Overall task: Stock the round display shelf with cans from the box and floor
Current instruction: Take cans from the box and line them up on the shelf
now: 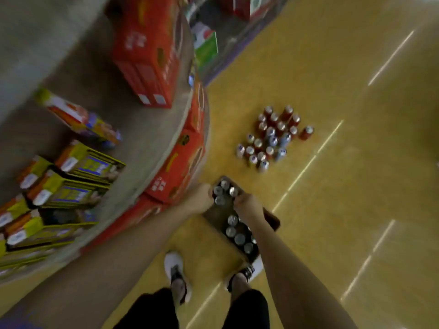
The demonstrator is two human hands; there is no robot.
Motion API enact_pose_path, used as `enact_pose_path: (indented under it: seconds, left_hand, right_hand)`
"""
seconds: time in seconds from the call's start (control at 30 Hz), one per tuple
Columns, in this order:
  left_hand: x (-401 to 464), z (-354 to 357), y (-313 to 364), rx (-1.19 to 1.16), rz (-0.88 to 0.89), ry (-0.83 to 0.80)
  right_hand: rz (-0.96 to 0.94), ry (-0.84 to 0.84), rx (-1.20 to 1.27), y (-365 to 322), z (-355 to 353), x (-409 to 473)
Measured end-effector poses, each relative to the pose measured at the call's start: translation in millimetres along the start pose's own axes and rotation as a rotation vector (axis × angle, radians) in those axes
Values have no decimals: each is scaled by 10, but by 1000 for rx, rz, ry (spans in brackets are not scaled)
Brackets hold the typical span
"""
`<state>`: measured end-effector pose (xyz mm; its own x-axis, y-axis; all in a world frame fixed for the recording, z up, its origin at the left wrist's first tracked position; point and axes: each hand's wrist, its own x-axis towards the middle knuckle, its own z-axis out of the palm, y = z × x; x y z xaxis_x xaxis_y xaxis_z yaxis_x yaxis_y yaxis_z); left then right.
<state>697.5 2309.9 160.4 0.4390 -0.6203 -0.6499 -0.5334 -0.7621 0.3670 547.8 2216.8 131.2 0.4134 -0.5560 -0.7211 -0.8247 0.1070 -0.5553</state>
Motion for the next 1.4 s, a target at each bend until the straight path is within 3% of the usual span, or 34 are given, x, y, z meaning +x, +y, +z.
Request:
enact_pose_path:
  seconds: [0.23,0.7,0.97,1.1,1.27,1.4]
  left_hand:
    - [624,1026,-636,60,-39,-136]
    - [2632,2346,-1948,170,-24,-264]
    - [3342,2941,-2243,368,-82,-137]
    - [3395,3167,-2338,403,-21,-35]
    - [3419,3179,-2427,382,55,38]
    - [3435,3132,-2483,518,92,61]
  right_hand:
    - [122,62,89,1028,844,684]
    - [245,82,146,1840,2511,2757]
    - [79,150,46,2086,3068,3605]
    - [-47,234,16,2135,3229,3824]
    - [-87,264,8,2115,3241,3927]
    - [-36,268,7,2115,3225,3920]
